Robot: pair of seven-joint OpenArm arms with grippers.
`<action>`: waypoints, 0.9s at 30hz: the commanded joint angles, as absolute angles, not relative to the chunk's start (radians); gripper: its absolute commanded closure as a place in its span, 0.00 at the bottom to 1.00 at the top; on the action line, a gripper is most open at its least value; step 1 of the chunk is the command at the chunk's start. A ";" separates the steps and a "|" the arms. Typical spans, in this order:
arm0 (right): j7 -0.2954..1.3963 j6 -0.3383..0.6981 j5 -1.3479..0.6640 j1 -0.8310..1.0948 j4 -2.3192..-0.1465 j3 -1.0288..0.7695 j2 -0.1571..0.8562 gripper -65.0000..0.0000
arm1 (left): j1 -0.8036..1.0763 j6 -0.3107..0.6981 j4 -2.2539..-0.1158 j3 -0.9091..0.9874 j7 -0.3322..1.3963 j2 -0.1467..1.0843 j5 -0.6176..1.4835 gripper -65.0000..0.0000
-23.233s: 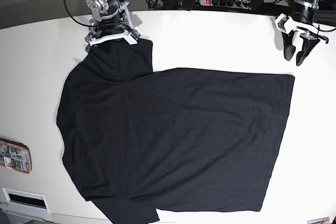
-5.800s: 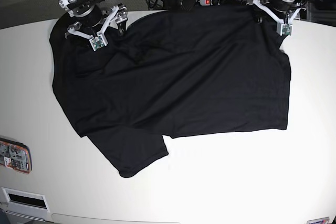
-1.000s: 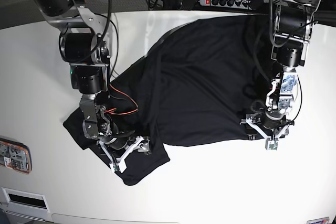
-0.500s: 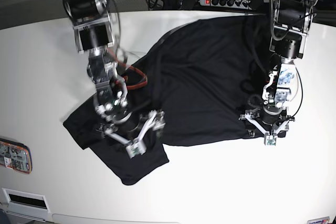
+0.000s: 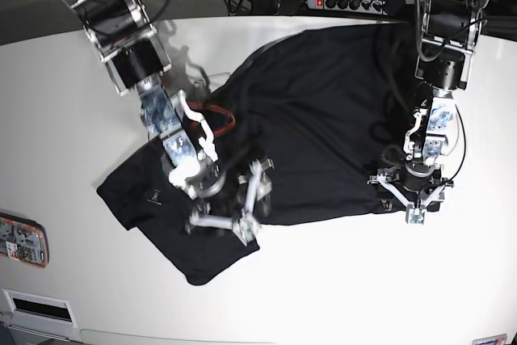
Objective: Fold the T-shirt properly
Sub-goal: 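Hold the hem with the left gripper and regrip fabric with the right gripper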
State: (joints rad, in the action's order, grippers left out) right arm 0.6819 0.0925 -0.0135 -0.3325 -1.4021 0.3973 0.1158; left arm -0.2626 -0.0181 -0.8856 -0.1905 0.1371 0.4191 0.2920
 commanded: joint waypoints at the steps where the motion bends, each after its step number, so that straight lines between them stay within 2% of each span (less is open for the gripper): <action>1: 0.684 0.059 -0.013 -0.343 -1.414 0.380 0.117 0.50 | -0.236 -0.008 -0.866 -0.202 0.300 0.423 0.262 0.35; 4: 0.710 -0.079 -0.013 -0.343 -1.411 0.366 0.117 0.60 | -0.236 -0.008 -0.866 -0.202 0.300 0.423 0.262 0.35; 8: 0.748 -0.185 0.012 -0.344 -1.403 0.378 0.116 0.59 | -0.236 -0.008 -0.866 -0.202 0.300 0.423 0.262 0.35; 12: 0.786 -0.188 0.142 -0.343 -1.369 0.441 0.110 0.48 | -0.236 -0.008 -0.866 -0.202 0.300 0.423 0.262 0.35; 15: 0.802 -0.189 0.255 -0.343 -1.339 0.460 0.022 0.42 | -0.236 -0.008 -0.866 -0.202 0.300 0.423 0.262 0.35; 20: 0.792 -0.189 0.490 -0.343 -1.242 0.458 -0.133 0.49 | -0.236 -0.008 -0.866 -0.202 0.300 0.423 0.262 0.35; 27: 0.737 -0.236 0.478 -0.348 -1.152 0.390 -0.147 0.49 | -0.236 -0.008 -0.866 -0.202 0.300 0.424 0.262 0.35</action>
